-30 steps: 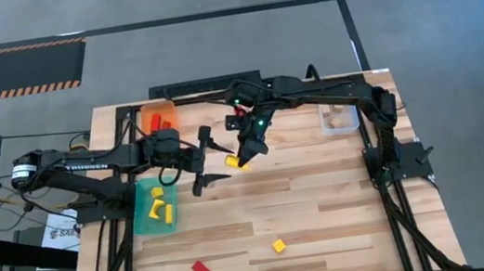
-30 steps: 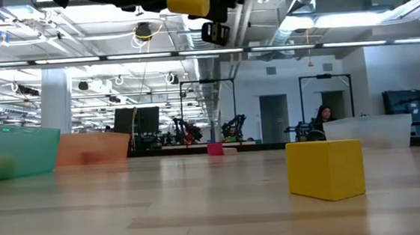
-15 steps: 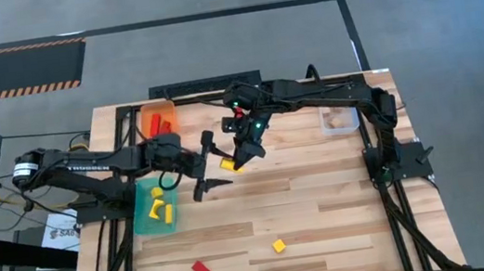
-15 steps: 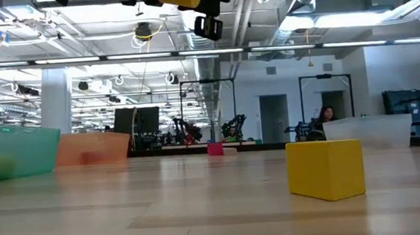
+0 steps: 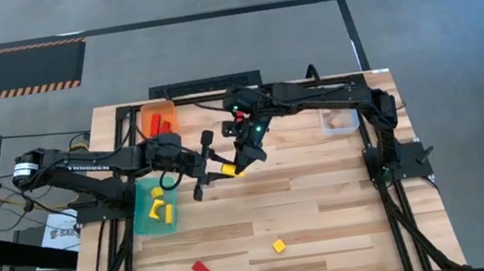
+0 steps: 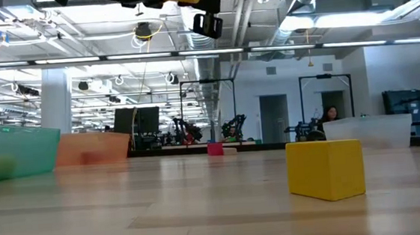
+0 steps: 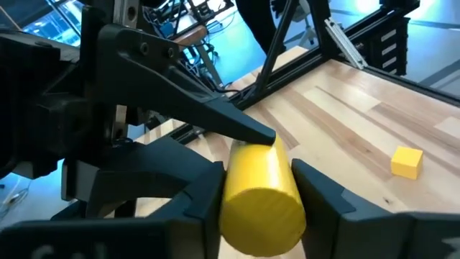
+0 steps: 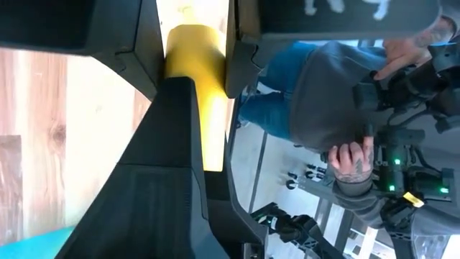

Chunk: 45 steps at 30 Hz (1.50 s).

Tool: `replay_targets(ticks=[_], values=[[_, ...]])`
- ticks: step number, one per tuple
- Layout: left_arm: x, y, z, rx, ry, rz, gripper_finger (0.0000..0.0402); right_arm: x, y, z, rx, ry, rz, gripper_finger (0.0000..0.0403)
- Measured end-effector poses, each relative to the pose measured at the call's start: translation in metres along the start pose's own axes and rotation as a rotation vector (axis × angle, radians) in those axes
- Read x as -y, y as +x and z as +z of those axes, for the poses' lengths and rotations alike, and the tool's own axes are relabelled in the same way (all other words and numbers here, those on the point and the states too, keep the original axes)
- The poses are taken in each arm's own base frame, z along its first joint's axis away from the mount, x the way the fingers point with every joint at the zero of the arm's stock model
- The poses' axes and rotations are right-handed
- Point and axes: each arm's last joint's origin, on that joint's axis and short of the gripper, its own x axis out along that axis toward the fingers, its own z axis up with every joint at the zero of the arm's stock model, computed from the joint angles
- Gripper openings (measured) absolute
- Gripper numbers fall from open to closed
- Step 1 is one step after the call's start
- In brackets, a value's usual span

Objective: Sort & place blocks by color
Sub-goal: Put the yellow wooden block into the green bin

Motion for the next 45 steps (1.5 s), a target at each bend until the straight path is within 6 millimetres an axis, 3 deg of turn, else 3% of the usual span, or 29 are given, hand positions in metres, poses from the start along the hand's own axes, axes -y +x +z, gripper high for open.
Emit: replay_targets(ticks=[6, 11, 17, 20, 24, 29, 34, 39, 45], values=[[0.003, 0.001, 0.003, 0.013, 0.004, -0.006, 0.0102, 0.000, 0.000, 0.000, -0.002, 0.002, 0.001, 0.0110], [0.004, -0.002, 0.003, -0.016, -0.037, 0.004, 0.0102, 0.005, -0.006, -0.001, 0.000, 0.022, -0.016, 0.0164], [0.013, -0.024, 0.001, -0.159, -0.085, -0.001, 0.0102, 0.024, -0.028, -0.003, 0.007, 0.055, -0.073, 0.0248], [0.020, -0.043, -0.006, -0.291, -0.227, -0.028, 0.0102, 0.033, -0.037, -0.003, 0.022, 0.072, -0.170, 0.0266], [0.035, -0.075, -0.023, -0.577, -0.572, -0.053, 0.0102, 0.043, -0.045, -0.004, 0.041, 0.105, -0.346, 0.0270], [0.053, -0.107, -0.042, -0.980, -1.017, 0.070, 0.0105, 0.048, -0.045, -0.002, 0.064, 0.094, -0.453, 0.0270], [0.062, -0.124, -0.047, -1.175, -1.141, 0.198, 0.0104, 0.056, -0.040, 0.000, 0.068, 0.089, -0.452, 0.0270], [0.060, -0.124, -0.049, -1.169, -1.166, 0.343, 0.0116, 0.062, -0.034, 0.001, 0.064, 0.090, -0.457, 0.0270], [0.059, -0.116, -0.051, -1.189, -1.147, 0.340, 0.0138, 0.067, -0.029, -0.003, 0.031, 0.136, -0.453, 0.0270]])
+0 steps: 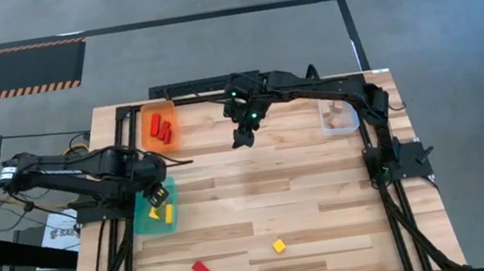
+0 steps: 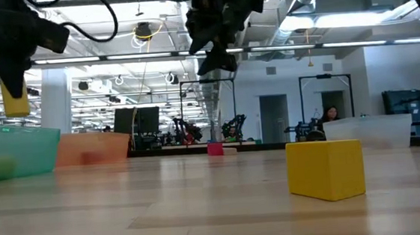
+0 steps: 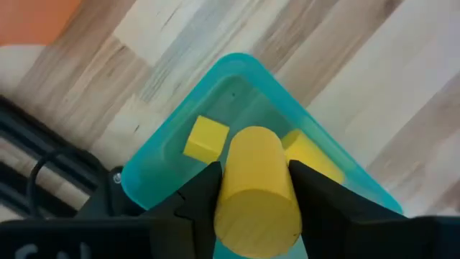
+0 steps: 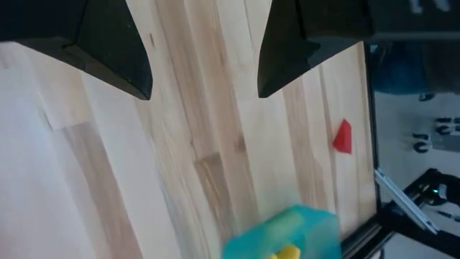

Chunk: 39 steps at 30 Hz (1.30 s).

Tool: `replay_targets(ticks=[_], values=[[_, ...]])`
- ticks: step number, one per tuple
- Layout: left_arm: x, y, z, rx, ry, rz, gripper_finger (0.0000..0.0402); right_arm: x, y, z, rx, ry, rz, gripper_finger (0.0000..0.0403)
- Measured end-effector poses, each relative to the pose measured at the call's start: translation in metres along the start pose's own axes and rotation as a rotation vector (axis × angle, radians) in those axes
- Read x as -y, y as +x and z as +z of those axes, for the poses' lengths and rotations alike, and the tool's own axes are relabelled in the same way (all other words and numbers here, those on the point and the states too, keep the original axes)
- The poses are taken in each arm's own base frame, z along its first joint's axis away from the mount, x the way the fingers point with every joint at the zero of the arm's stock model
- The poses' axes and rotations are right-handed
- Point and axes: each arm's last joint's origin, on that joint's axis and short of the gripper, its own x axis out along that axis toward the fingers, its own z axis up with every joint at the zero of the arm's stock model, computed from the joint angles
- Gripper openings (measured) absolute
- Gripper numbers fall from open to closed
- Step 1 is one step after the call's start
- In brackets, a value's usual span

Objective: Sort & place blocks by color
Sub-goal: Put the yellow wooden block into the green bin, then put the red wooden block into the orange bin

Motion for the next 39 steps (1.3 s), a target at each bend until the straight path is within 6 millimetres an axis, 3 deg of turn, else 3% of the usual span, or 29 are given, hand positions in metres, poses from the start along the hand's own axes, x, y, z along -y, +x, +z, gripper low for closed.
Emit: replay_targets(ticks=[4, 8, 11, 20, 25, 30, 36, 39], values=[[0.004, 0.005, 0.004, -0.001, 0.006, 0.032, 0.0141, 0.000, 0.004, -0.001, -0.014, 0.000, -0.001, 0.0270], [0.011, 0.008, 0.006, -0.093, 0.086, -0.083, 0.0154, 0.000, 0.005, -0.003, -0.031, 0.006, -0.001, 0.0270], [0.014, 0.010, 0.005, -0.150, 0.144, -0.131, 0.0176, 0.001, 0.005, -0.004, -0.038, 0.012, -0.005, 0.0270], [0.009, 0.014, 0.011, -0.137, 0.130, -0.046, 0.0246, 0.006, 0.002, -0.006, -0.062, 0.033, -0.016, 0.0270], [0.010, 0.014, 0.018, -0.016, 0.146, 0.000, 0.0278, 0.008, -0.001, -0.017, -0.161, 0.077, -0.044, 0.0270], [0.018, 0.013, 0.034, 0.224, 0.143, 0.026, 0.0283, 0.014, -0.009, -0.030, -0.270, 0.067, -0.303, 0.0270], [0.028, 0.004, 0.059, 0.493, 0.115, -0.079, 0.0284, 0.038, -0.017, -0.023, -0.157, 0.191, -0.574, 0.0270], [0.031, -0.002, 0.072, 0.597, 0.116, -0.152, 0.0284, 0.055, -0.018, -0.029, -0.156, 0.268, -0.686, 0.0270]])
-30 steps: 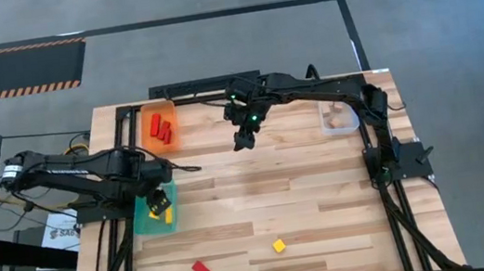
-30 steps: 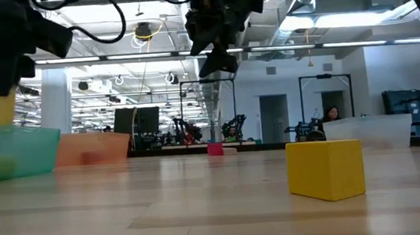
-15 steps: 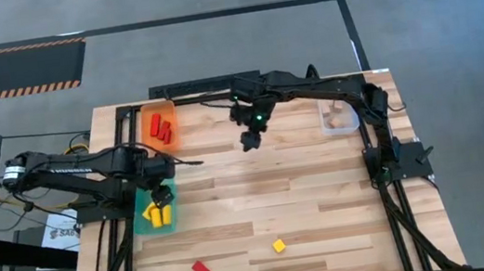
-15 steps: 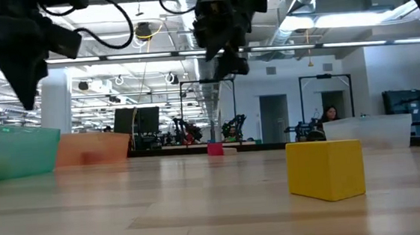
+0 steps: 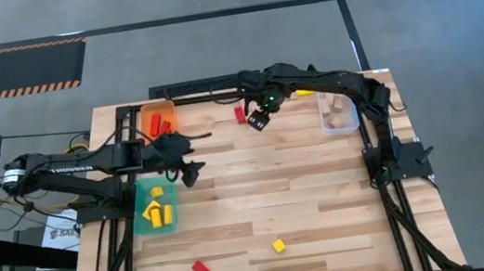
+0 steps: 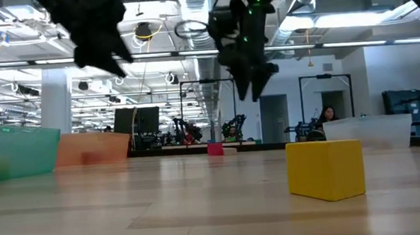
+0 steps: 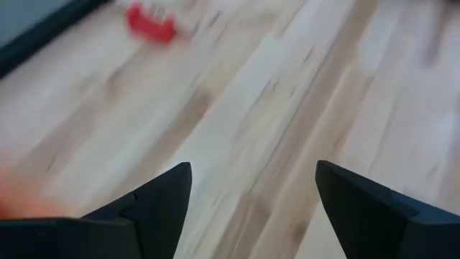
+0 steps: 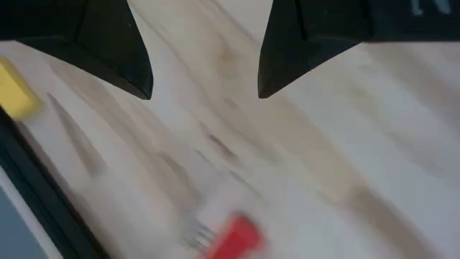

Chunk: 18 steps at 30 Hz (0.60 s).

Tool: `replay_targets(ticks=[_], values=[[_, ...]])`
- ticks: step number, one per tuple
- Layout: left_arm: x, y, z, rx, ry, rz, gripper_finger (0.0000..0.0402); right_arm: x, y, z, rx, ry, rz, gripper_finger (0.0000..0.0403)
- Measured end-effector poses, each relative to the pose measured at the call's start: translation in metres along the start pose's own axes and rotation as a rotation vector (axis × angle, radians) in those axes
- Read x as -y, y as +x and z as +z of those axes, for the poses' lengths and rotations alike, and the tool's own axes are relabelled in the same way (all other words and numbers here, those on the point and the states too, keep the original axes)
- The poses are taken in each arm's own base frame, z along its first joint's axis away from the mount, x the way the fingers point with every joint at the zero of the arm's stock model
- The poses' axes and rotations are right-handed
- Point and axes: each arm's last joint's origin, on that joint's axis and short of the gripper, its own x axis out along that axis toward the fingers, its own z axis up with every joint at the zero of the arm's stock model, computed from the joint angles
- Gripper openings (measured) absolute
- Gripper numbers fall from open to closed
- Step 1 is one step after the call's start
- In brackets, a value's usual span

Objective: Sort & place blocks by color
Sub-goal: Put the red wooden block into the orange bin

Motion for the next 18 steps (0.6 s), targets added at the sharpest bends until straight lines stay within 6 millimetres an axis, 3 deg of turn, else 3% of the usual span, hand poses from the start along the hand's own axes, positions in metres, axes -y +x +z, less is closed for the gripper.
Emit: replay_targets(ticks=[3, 7, 11, 18], values=[[-0.001, 0.001, 0.011, 0.077, -0.021, -0.060, 0.0284, 0.018, 0.015, -0.006, -0.064, 0.011, -0.083, 0.0270], [-0.004, 0.003, 0.020, 0.129, -0.050, -0.086, 0.0284, 0.055, 0.040, -0.009, -0.122, 0.059, -0.037, 0.0270], [-0.006, 0.003, 0.023, 0.150, -0.081, -0.082, 0.0284, 0.085, 0.053, -0.007, -0.100, 0.220, 0.007, 0.0270], [-0.010, 0.008, 0.024, 0.137, -0.107, -0.066, 0.0284, 0.071, 0.054, 0.021, 0.126, 0.384, 0.225, 0.0270]])
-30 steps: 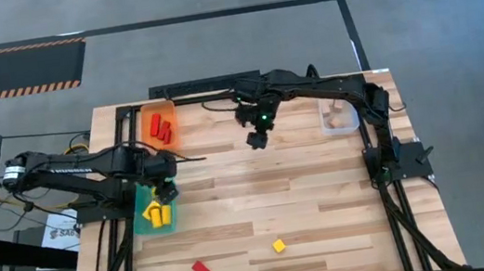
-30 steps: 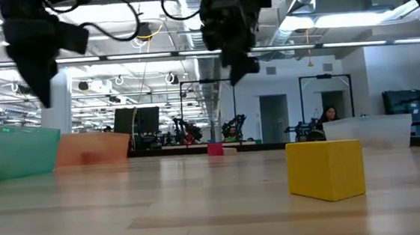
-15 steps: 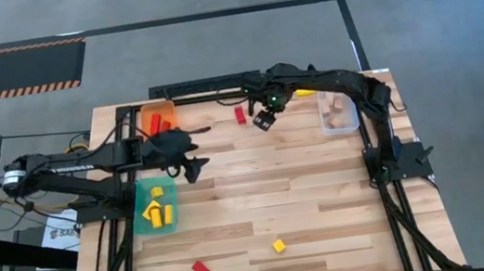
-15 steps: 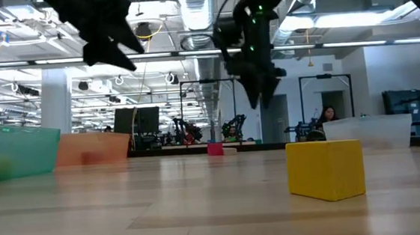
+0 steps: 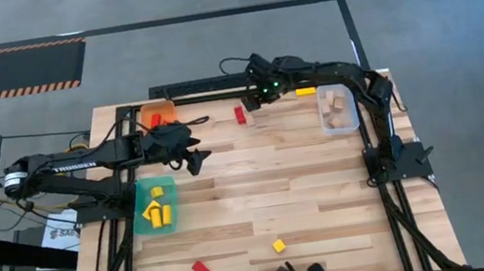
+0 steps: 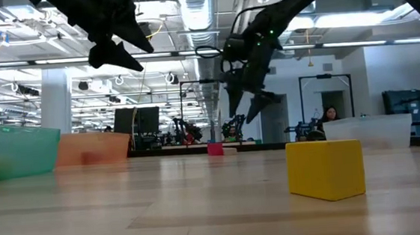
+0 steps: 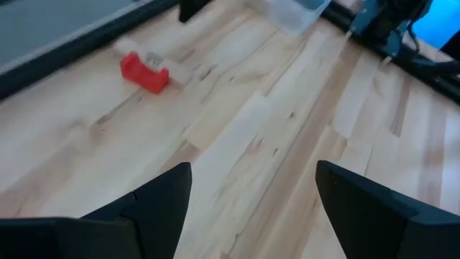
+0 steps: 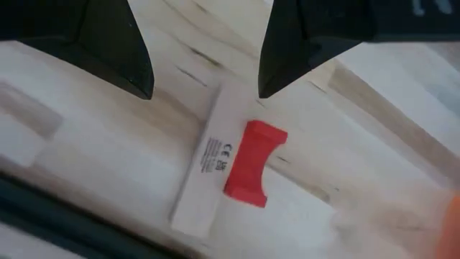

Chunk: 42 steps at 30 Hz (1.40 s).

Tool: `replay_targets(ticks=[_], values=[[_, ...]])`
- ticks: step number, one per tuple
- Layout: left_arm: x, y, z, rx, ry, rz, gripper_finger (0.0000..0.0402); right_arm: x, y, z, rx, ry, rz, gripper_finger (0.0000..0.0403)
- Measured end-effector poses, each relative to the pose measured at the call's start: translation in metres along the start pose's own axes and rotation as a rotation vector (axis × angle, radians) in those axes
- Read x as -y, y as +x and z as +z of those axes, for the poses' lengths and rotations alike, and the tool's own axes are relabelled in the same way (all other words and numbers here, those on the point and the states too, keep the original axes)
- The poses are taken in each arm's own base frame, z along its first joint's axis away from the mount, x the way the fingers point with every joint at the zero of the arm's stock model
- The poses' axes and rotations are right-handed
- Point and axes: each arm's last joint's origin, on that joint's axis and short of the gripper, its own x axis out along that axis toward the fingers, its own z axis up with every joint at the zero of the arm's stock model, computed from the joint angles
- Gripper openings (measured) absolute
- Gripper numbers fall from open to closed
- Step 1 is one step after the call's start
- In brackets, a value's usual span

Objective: Sort & place blocks by color
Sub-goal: Put the red wooden block into the orange bin

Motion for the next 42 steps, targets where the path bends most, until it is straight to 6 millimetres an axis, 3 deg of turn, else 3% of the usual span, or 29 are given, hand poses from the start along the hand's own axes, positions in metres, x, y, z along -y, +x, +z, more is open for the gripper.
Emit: replay_targets(ticks=[8, 18, 28, 35, 42], values=[[-0.002, 0.011, 0.000, -0.045, -0.006, -0.022, 0.0284, -0.004, 0.029, 0.011, -0.050, 0.069, 0.031, 0.0270], [-0.002, 0.016, -0.004, -0.100, 0.008, -0.046, 0.0284, -0.057, 0.050, 0.015, -0.098, -0.041, -0.035, 0.0270], [-0.001, 0.014, -0.005, -0.125, 0.036, -0.089, 0.0284, -0.065, 0.085, 0.023, -0.185, -0.053, -0.156, 0.0270], [-0.003, 0.014, -0.010, -0.173, 0.059, -0.067, 0.0283, -0.071, 0.090, 0.019, -0.203, -0.068, -0.164, 0.0268], [-0.004, 0.013, -0.011, -0.179, 0.091, -0.065, 0.0283, -0.071, 0.089, 0.017, -0.203, -0.072, -0.186, 0.0208]])
